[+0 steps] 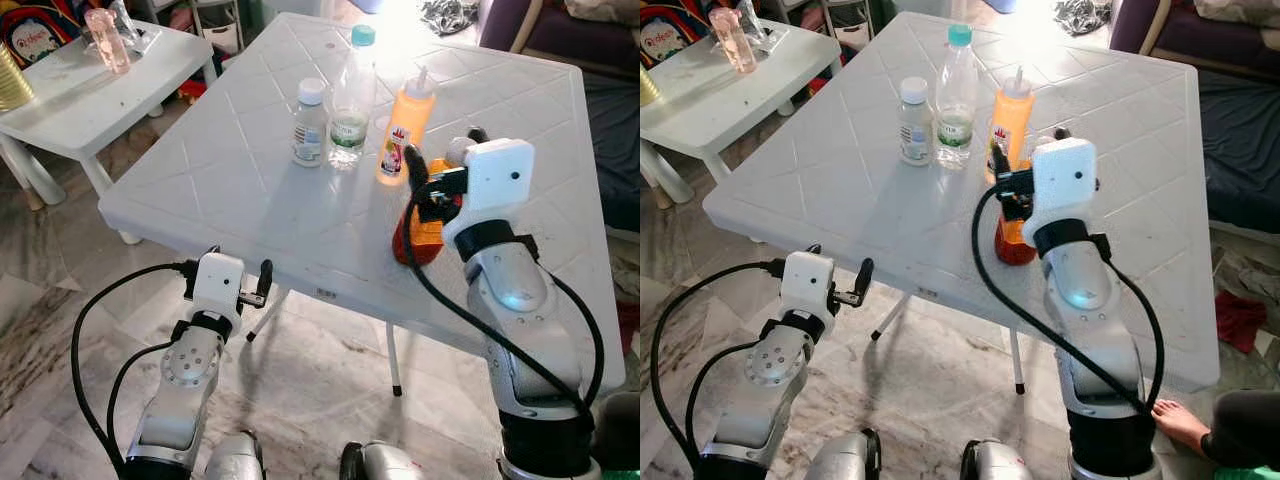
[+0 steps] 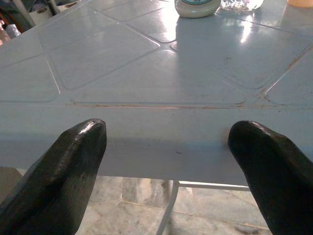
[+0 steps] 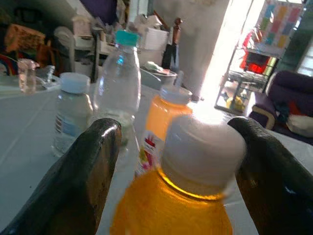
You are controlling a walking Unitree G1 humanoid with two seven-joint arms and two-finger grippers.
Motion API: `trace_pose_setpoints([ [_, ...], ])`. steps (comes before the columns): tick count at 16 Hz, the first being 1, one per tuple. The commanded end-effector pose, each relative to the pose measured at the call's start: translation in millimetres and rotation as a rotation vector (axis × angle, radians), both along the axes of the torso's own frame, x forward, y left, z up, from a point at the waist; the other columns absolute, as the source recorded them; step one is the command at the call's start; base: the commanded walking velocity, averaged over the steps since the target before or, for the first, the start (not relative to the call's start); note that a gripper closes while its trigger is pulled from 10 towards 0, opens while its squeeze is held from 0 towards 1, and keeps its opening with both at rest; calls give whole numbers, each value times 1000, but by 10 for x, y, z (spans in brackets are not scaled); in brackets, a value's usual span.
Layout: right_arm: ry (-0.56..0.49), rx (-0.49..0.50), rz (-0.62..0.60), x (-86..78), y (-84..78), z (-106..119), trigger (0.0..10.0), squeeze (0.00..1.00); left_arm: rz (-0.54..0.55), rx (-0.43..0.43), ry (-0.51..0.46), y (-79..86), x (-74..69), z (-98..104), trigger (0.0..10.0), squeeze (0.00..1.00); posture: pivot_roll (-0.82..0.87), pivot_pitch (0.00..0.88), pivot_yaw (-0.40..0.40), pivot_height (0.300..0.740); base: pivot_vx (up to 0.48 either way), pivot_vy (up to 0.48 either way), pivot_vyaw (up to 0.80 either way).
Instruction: Restocking fridge
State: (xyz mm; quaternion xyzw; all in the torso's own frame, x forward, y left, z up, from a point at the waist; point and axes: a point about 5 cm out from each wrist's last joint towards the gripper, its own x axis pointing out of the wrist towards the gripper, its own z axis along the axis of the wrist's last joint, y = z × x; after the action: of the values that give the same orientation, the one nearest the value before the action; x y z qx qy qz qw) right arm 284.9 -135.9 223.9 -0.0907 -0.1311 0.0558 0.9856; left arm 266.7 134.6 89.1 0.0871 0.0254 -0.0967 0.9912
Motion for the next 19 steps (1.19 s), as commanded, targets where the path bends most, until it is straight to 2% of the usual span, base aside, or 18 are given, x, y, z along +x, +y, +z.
trace_pose_setpoints([
  [1,15,-1,-14,7,-31,-23,10000,0,-12,14,25,-12,-17,-53,10000,0,80,146,-6,740,0,0,0],
  [3,21,-6,-21,37,-57,-35,10000,0,-16,16,27,-17,-22,-62,10000,0,81,147,-3,740,0,0,0],
  [4,19,-6,-22,51,-66,-34,5725,0,-18,16,27,-20,-20,-60,10000,0,81,147,-2,740,0,0,0],
  [5,18,-8,-21,61,-70,-30,2549,0,-18,16,27,-19,-19,-59,10000,0,82,148,-2,740,0,0,0],
  [6,16,-8,-19,73,-73,-24,0,0,-19,17,26,-18,-19,-59,10000,0,82,148,-2,740,0,0,0],
  [15,14,-23,-12,94,-70,-4,0,0,-17,19,32,-19,-24,-71,10000,0,80,150,-7,740,0,0,0],
  [17,28,-13,-8,99,-67,-26,0,0,-2,34,34,-5,-20,-79,10000,0,80,152,-8,740,0,0,0],
  [19,54,37,12,99,-49,-70,0,0,16,28,42,4,-20,-90,10000,0,83,154,-9,740,0,0,0],
])
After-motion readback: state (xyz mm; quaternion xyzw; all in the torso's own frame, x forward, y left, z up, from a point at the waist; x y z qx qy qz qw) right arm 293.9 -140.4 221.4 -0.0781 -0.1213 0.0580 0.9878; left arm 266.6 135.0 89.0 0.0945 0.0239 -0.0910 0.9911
